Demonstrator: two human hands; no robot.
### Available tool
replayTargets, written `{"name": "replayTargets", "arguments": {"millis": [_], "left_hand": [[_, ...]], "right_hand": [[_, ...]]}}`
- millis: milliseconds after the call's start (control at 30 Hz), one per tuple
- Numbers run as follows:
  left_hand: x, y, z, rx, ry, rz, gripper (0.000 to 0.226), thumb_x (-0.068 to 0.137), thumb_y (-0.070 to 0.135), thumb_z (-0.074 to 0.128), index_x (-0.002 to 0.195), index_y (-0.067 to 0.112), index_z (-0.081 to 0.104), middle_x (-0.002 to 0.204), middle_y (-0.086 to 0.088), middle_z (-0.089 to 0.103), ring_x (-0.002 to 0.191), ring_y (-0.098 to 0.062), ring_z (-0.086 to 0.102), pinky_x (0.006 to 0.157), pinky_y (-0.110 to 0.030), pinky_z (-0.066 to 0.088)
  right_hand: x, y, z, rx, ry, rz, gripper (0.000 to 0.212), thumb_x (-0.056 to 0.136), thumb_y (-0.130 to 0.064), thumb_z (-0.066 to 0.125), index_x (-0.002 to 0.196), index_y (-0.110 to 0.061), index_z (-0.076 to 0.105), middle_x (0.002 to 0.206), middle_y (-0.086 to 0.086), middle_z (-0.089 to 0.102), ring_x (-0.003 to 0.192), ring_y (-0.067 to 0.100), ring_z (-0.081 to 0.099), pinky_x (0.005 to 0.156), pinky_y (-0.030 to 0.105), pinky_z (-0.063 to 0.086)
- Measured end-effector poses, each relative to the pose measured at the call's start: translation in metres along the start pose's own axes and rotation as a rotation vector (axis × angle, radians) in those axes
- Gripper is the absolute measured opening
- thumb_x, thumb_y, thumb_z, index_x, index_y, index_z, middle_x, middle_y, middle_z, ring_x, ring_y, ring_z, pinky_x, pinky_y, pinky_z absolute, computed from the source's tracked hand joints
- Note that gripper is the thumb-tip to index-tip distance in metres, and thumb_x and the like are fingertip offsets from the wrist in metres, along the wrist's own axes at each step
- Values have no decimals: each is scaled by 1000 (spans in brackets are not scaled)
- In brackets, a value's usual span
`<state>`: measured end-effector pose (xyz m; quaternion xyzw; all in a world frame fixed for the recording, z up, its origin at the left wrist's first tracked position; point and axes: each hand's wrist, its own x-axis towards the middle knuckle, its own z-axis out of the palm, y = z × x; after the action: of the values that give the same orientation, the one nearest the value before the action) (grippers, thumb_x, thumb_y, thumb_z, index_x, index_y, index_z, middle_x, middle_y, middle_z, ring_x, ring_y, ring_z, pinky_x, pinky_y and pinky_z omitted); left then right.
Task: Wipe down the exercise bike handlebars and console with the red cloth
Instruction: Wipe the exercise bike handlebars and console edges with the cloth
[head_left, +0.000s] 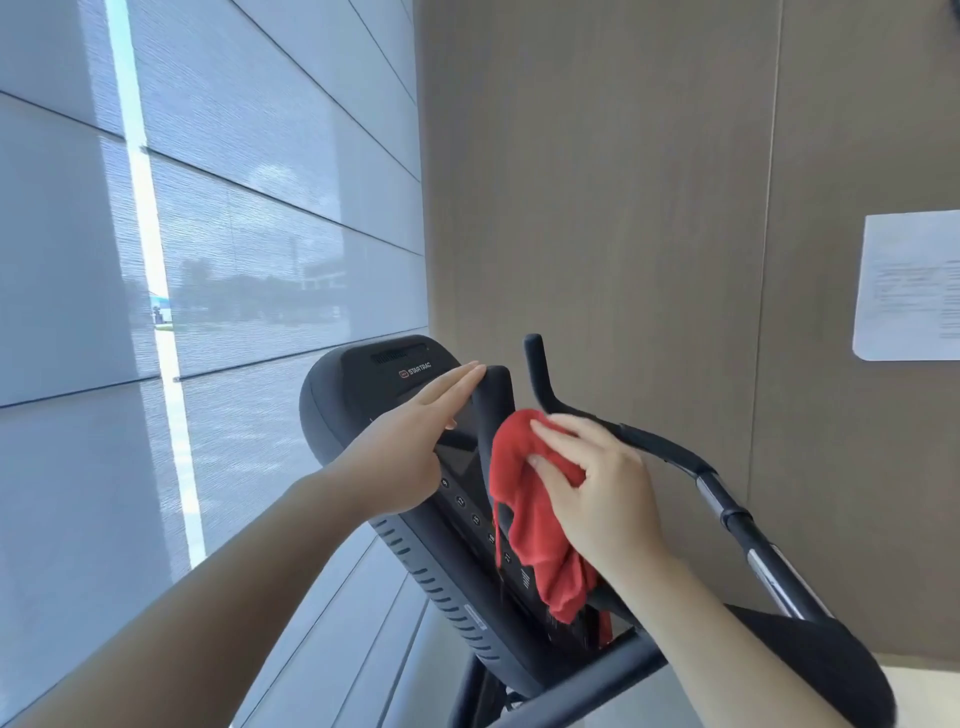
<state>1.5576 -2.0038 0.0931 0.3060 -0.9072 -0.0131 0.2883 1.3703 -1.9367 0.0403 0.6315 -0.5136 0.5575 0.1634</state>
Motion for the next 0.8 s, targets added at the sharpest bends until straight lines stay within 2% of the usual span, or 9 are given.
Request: {"name": "replayTargets", "arguments": {"millis": [100,233,300,367,500,567,700,733,800], "left_hand": [[1,-2,-1,4,0,7,97,69,-11,33,144,42,5,138,42,2,103,-6,52,70,-15,38],[1,-2,0,6,6,15,95,69,-10,34,145,39,6,138,40,4,101,-8,53,69,-17,41],[2,-3,0,9,6,15,95,69,-11,34,145,39,6,139,39,5,100,-7,53,67,-17,40],[2,-3,0,4,10,12,95,69,-11,34,145,40,6,141,38,7,99,-7,53,66,-17,41],[-3,-7,-2,10,25,36,90,72,-7,37,146,37,10,150,29,7,104,-9,53,76,-30,50],[-10,-13,-3,51,53,31,84,76,-1,38,146,37,11,150,30,8,108,-9,52,77,-33,51],[-26,-30,-4,85,69,26,78,81,6,41,146,36,8,149,32,5,108,-6,48,74,-33,52],[-29,-33,-5,80,77,42,77,82,7,41,146,36,9,149,32,6,110,-5,47,74,-32,52],[-32,-37,-6,53,109,77,76,81,8,42,146,35,11,149,31,7,115,-4,45,75,-32,52]], "right_hand": [[26,-4,0,0,103,-8,31,82,-14,68,113,-17,67,116,-5,65,106,10,59,96,17,39],[28,-11,15,15,-2,15,32,84,-17,67,116,-16,66,120,-5,64,109,14,59,97,19,39],[17,-11,19,9,-20,30,32,84,-18,67,116,-16,66,120,-5,64,111,14,58,99,25,41],[7,-9,17,-32,-38,15,31,83,-17,68,114,-17,66,120,-5,64,110,12,58,98,24,42],[-12,-8,12,-129,-69,17,30,82,-18,70,112,-20,68,117,-8,64,106,11,59,96,27,46],[-13,-13,9,-127,3,46,30,81,-16,70,110,-20,69,115,-9,64,105,10,60,95,26,45],[14,-32,8,-99,226,38,29,81,-11,69,109,-17,69,113,-7,65,103,6,58,93,8,36],[21,-38,11,-109,254,24,29,81,-11,69,109,-16,69,113,-6,65,103,8,58,93,9,37],[31,-46,22,-158,240,-8,29,81,-13,69,110,-16,69,116,-2,64,108,16,58,96,21,40]]}}
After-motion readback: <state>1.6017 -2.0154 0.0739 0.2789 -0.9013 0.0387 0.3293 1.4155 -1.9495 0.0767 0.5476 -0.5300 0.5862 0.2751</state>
